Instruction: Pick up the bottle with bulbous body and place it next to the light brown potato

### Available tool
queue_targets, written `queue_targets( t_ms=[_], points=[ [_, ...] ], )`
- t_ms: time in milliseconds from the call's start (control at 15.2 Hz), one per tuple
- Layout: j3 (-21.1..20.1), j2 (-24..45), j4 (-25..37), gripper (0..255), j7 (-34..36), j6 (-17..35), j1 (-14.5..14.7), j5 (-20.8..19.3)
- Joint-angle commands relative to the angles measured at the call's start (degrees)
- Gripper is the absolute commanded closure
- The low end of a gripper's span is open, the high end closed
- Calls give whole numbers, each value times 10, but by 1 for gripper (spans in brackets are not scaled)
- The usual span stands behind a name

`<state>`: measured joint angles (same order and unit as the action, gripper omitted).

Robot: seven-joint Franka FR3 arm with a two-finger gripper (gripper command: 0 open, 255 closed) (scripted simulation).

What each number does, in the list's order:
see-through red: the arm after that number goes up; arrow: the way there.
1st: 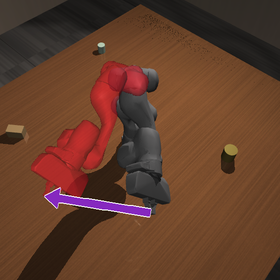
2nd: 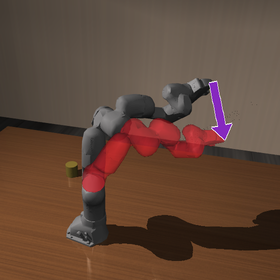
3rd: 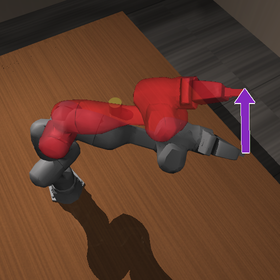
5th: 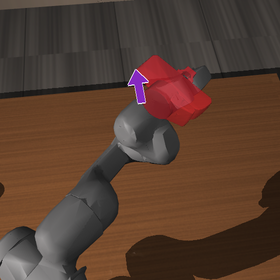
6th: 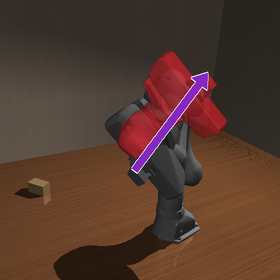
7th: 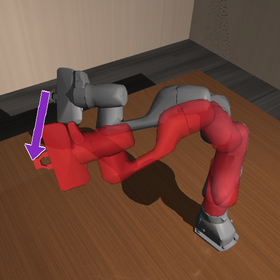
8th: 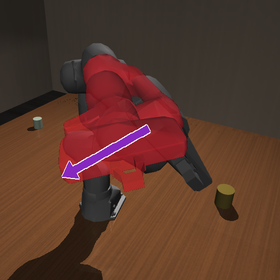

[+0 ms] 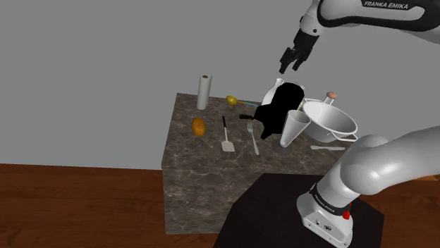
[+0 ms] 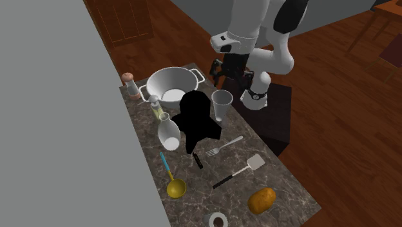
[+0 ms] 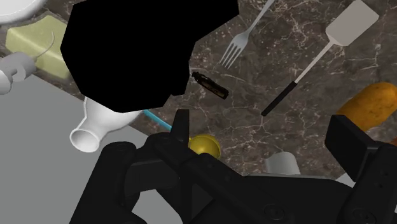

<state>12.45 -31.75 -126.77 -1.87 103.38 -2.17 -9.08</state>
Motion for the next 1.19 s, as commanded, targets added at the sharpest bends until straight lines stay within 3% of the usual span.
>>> queue_targets(
  t_ms=[0,528,1122],
  points=[
    [22,32,13,0,-24,15,-2,0],
    [113,178,92,0,-136,59,-9,32],
    [181,386,238,0,-281,68,-46,135]
  ],
)
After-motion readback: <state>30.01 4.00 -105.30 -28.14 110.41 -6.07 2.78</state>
